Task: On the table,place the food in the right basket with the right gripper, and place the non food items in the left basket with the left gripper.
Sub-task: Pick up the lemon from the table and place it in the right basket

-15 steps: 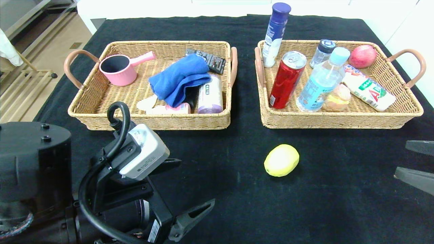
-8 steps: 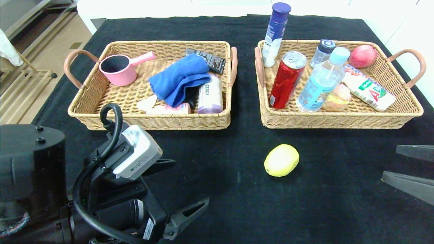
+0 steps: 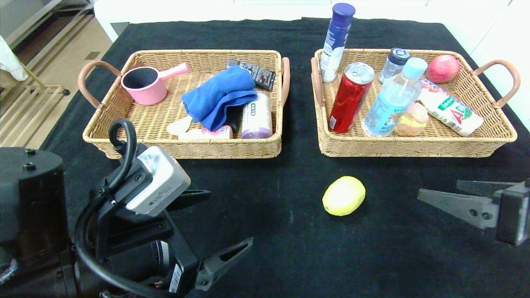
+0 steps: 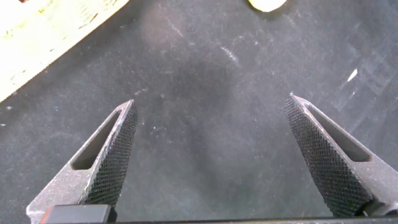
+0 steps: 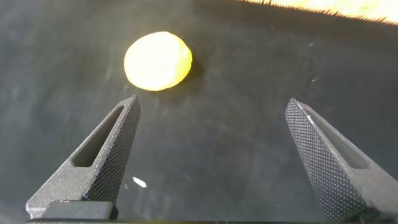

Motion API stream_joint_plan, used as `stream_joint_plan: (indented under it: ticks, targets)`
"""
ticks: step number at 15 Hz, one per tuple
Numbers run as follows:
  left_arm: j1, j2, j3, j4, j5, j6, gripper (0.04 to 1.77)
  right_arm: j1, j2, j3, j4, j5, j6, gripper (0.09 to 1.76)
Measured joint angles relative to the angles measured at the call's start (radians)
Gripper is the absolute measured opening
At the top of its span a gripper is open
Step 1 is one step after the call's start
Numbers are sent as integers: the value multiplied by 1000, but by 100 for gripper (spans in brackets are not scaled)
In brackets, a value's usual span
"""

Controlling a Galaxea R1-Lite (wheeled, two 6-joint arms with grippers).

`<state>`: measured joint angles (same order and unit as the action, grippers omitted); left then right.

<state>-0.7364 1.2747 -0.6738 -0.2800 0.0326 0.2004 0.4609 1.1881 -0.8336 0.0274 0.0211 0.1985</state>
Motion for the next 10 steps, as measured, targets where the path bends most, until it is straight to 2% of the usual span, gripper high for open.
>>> stream_joint_plan:
  ticks: [2,4,8,10]
  targets:
    - [0,-4,0,0,0,1,172,59,70,-67,77,-77,47,171]
    - [0,-6,0,0,0,2,172,103,133,-183,197,-100,143,171]
    - [0,-6,1,1,1,9,172,149,285,-474,473,-155,292,171]
    - [0,-6,1,1,1,10,172,177,371,-602,590,-213,362,171]
